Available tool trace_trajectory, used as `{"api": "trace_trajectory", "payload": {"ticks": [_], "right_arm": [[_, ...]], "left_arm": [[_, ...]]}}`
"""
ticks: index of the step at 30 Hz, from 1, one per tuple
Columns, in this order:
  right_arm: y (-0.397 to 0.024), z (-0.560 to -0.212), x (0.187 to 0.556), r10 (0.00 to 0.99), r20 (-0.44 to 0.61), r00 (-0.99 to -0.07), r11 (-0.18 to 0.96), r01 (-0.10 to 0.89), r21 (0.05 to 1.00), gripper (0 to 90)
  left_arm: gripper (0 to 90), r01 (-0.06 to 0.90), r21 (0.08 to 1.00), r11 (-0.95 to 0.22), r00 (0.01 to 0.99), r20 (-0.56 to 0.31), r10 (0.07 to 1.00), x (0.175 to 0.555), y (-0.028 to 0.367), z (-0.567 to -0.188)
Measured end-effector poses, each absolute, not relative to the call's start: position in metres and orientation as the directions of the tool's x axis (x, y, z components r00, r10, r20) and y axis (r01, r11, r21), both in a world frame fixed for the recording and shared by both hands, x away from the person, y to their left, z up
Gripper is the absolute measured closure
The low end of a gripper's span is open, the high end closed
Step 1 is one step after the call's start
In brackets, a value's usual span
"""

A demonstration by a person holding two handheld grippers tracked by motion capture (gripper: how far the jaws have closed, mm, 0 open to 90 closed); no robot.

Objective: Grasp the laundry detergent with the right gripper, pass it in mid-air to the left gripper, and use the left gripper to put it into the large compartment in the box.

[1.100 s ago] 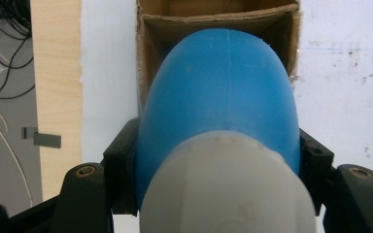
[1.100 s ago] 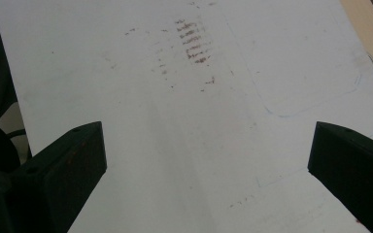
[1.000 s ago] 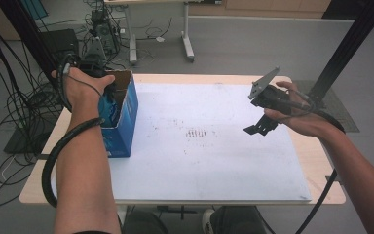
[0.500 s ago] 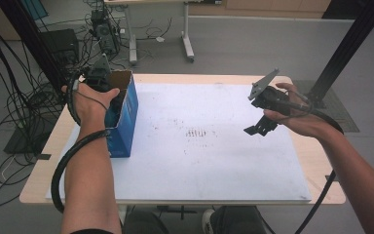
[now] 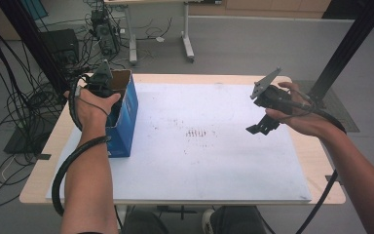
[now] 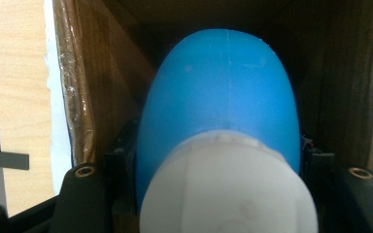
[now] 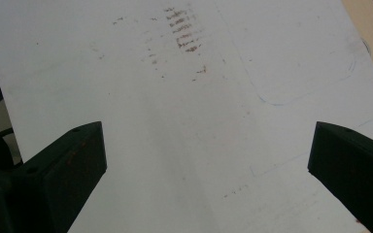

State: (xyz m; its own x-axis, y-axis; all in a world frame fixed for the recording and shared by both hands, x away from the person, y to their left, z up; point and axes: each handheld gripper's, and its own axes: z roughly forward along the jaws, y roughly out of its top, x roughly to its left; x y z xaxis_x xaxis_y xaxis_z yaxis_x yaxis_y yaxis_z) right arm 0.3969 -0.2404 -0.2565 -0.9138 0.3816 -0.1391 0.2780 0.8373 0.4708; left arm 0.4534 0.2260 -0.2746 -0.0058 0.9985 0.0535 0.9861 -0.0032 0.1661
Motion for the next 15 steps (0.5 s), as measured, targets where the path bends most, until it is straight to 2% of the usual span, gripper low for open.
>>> {"api": "trace_trajectory", "payload": {"ticks": [15], "right_arm": [[-0.2411, -0.2526, 0.3977, 0.382, -0.152, -0.912, 0.842, 0.276, 0.463, 0.1]], "left_arm": [[36.8, 0.986, 0.165, 0.003, -0.011, 0.049, 0.999, 0.4537, 0.2265, -0.2750]]}}
